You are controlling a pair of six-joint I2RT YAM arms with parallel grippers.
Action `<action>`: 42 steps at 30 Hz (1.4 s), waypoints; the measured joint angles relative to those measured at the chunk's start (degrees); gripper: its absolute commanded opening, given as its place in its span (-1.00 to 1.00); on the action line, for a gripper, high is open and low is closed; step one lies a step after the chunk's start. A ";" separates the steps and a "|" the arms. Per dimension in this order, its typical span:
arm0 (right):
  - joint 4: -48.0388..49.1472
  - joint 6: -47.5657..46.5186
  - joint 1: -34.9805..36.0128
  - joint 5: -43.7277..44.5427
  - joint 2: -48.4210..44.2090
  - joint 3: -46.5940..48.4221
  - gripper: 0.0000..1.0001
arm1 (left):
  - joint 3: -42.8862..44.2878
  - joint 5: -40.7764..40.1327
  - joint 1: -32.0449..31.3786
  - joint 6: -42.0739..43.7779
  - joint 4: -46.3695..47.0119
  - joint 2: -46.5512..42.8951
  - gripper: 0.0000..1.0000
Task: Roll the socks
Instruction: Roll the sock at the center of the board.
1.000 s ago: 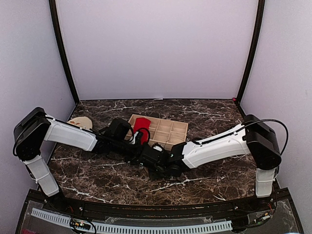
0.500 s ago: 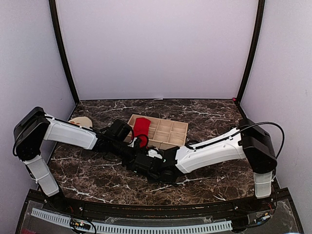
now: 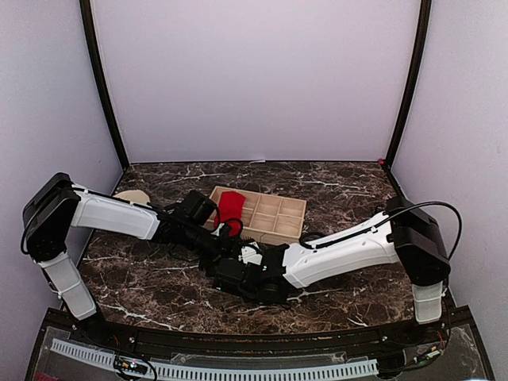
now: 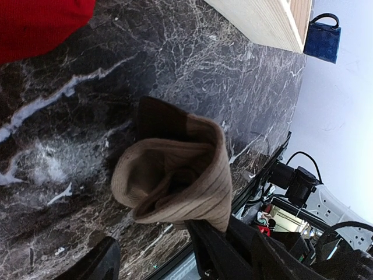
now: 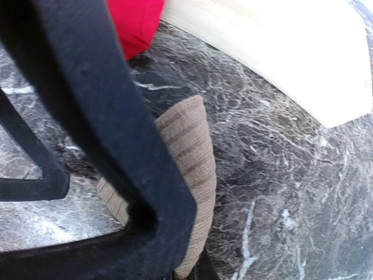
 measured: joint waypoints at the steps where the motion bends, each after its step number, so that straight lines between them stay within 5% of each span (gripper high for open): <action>1: -0.37 0.13 0.00 0.28 0.09 0.13 -0.97 | 0.31 0.07 -0.04 -0.15 -0.13 0.31 0.60; 15: -5.01 3.23 -0.04 1.62 0.52 0.11 -0.98 | 4.63 0.92 -1.14 -2.40 -1.09 6.03 0.60; 28: 5.29 2.71 1.81 0.02 -4.02 -7.34 -0.98 | 1.79 -3.39 -0.96 -7.19 1.84 3.37 0.61; 42: 5.38 2.14 2.10 -0.02 -4.28 -6.58 -0.97 | 2.08 -2.10 -0.26 -9.20 3.61 2.84 0.62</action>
